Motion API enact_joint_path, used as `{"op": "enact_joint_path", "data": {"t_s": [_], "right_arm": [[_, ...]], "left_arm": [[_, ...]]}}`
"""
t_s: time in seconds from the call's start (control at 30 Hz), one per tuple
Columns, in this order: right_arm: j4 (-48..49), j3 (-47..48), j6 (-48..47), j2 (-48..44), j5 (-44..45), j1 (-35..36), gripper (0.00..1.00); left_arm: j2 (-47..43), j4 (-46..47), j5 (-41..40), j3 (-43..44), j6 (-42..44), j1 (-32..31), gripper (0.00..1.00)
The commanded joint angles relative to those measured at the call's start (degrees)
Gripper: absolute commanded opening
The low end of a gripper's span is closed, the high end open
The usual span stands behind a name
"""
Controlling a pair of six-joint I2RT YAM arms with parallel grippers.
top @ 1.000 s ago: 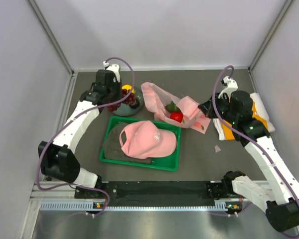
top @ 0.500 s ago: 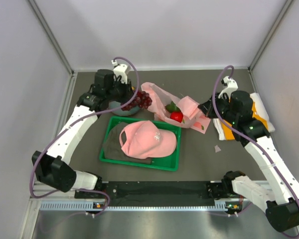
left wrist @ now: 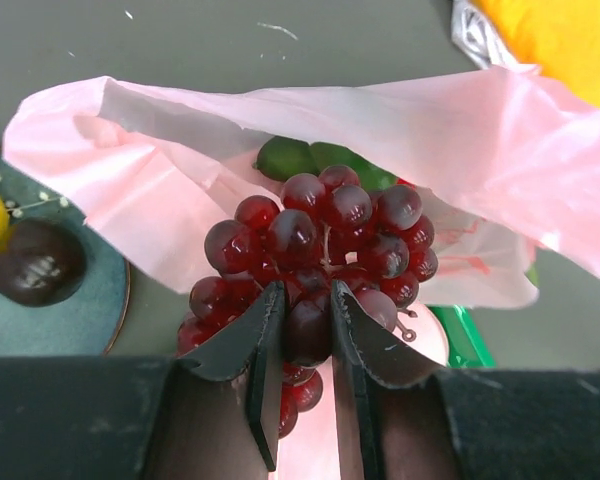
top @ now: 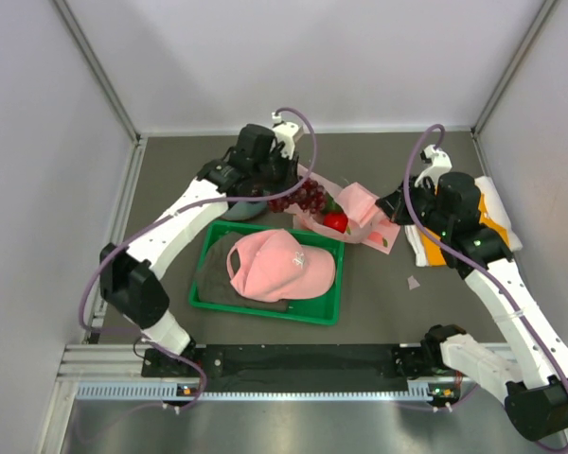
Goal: Place the fruits into the plastic bag
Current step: Place the fake fruit in the plastic bag.
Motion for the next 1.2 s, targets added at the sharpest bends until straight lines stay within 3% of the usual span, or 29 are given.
{"op": "enact_joint_path", "data": {"t_s": [0.0, 0.3, 0.7, 0.97, 1.17], "right_arm": [[2.3, 0.6, 0.1, -1.4, -0.4, -0.3, 0.00], [2.2, 0.9, 0.1, -1.4, -0.5, -0.4, 0.00], [1.6, 0.1, -0.2, -1.4, 1.6, -0.4, 0.00], [1.8, -0.4, -0.5, -1.3, 2.2, -0.3, 0.00], [1.8, -0.6, -0.5, -1.1, 2.4, -0.3, 0.00]], "left_arm": [[3.9, 0.1, -1.7, 6.4, -0.1, -1.4, 0.00], [14.9, -5.6, -3.7, 15.9, 1.8, -4.8, 0.00], [19.6, 2.7, 5.2, 24.8, -2.8, -5.8, 0.00], [20.6, 7.6, 9.0, 22.7, -4.0, -5.8, 0.00], [21.4, 9.6, 5.5, 15.1, -4.0, -5.8, 0.00]]}}
